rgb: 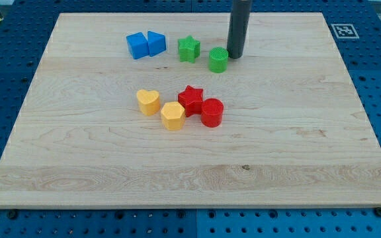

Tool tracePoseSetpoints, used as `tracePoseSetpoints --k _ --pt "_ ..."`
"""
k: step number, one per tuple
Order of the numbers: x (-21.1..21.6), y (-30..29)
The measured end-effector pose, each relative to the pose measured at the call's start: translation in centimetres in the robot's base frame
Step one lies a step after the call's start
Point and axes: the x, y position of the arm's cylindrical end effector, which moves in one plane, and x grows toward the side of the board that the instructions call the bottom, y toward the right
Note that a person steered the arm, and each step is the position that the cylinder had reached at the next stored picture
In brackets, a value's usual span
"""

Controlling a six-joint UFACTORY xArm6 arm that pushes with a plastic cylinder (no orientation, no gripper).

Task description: Push the green circle below the blue triangle

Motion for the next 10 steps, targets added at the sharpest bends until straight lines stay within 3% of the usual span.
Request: tracePoseSetpoints --k 1,3,6,9,10 --pt "0.0 -1.1" --pt "0.0 -9.2" --pt "3.1 -2.2" --pt "4.0 -9.5" --pt "5.1 -8.9"
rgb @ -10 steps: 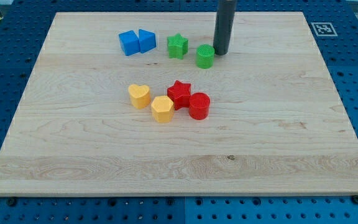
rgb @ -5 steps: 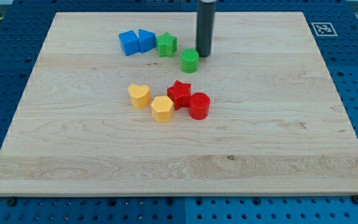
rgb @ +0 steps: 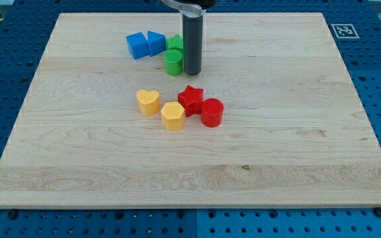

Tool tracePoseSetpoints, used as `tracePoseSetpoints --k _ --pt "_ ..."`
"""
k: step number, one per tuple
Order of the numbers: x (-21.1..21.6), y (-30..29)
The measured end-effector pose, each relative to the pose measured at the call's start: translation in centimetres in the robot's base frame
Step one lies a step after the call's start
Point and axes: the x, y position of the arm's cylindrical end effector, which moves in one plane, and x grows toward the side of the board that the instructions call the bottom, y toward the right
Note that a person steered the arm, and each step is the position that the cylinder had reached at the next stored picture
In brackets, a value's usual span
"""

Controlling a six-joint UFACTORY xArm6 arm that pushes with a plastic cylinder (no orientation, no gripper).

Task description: Push the green circle below the blue triangle

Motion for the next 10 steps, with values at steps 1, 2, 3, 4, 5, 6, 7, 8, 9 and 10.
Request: tracePoseSetpoints --k 1,2,3,4,5,6,7,8,9,10 --pt "1.5 -0.1" --pt "0.5 -0.5" --pt "-0.8 -1.6" --pt "-0.9 -1.9" --pt "-0.9 -2.9" --pt "-0.5 -2.9" --pt "1.4 -2.9" --pt "4.0 -2.8" --pt "5.8 -2.8" --pt "5.8 -2.8"
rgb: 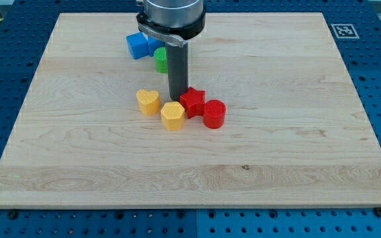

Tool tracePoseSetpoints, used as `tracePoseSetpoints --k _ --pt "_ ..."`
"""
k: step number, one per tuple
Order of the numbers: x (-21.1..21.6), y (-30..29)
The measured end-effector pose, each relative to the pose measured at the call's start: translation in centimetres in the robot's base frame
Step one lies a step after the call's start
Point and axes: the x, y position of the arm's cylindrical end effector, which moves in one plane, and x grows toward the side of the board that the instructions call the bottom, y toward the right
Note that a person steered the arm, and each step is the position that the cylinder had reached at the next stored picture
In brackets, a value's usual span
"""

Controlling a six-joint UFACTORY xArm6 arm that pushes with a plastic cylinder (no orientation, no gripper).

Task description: Push the green circle below the blue triangle

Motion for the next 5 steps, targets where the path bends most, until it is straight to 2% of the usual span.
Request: tracePoseSetpoints --k 1,2,3,4,5 --pt "-1.4 -0.6" --pt "-5.7 -3.3" --pt "-7.3 -7.4" --pt "-6.9 -12.5" --pt "-4.6 -15.3"
